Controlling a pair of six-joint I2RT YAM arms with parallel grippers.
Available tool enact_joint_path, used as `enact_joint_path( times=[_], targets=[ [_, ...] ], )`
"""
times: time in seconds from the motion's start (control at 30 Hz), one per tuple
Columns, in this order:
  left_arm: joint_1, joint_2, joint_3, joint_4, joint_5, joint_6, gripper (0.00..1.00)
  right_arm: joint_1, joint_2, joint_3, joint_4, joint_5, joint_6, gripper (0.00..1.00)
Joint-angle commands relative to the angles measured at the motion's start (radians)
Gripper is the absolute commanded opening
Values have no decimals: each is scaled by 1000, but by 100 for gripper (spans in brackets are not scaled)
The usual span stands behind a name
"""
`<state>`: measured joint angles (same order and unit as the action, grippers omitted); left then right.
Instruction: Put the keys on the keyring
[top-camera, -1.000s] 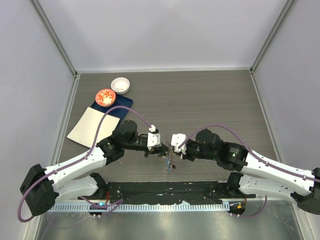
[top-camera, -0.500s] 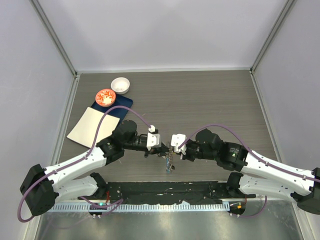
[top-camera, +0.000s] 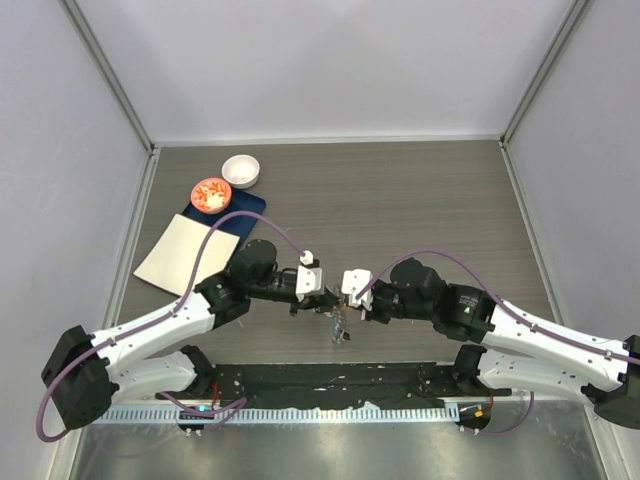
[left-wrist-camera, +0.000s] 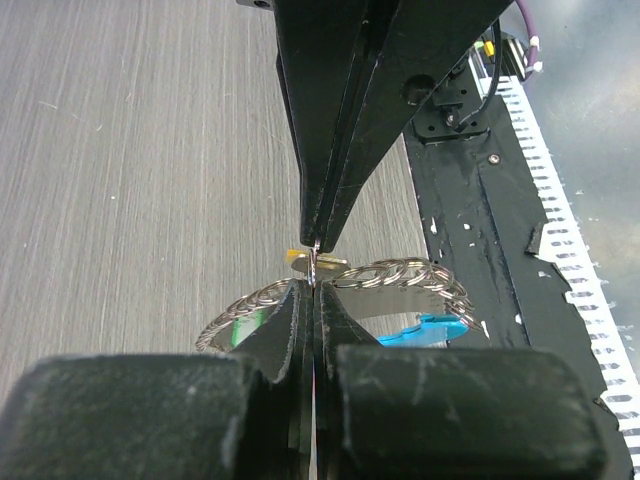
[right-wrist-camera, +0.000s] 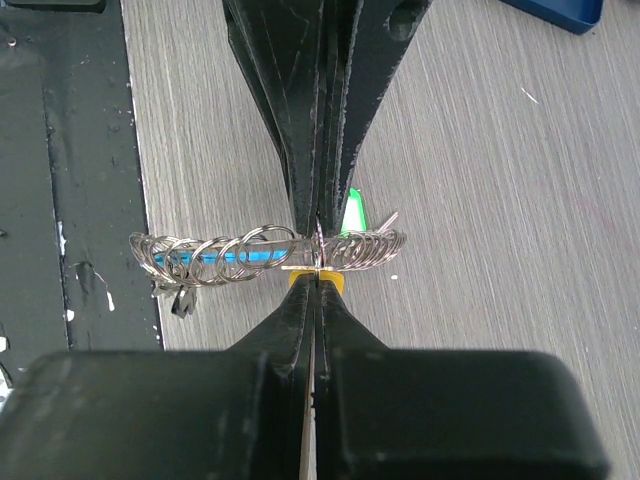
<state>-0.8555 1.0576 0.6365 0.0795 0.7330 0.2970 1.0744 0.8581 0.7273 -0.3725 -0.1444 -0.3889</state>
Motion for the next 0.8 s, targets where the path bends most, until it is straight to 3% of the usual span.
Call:
enact_joint_path(
  times=[0.0,0.77],
  targets=[
    [-17,7,49,-3,6,22,0,4,6,27,44,-20,-4,1],
    [-45,51,97,-104,-40,50,0,2,9,35,43,-21,-8,1]
  ],
)
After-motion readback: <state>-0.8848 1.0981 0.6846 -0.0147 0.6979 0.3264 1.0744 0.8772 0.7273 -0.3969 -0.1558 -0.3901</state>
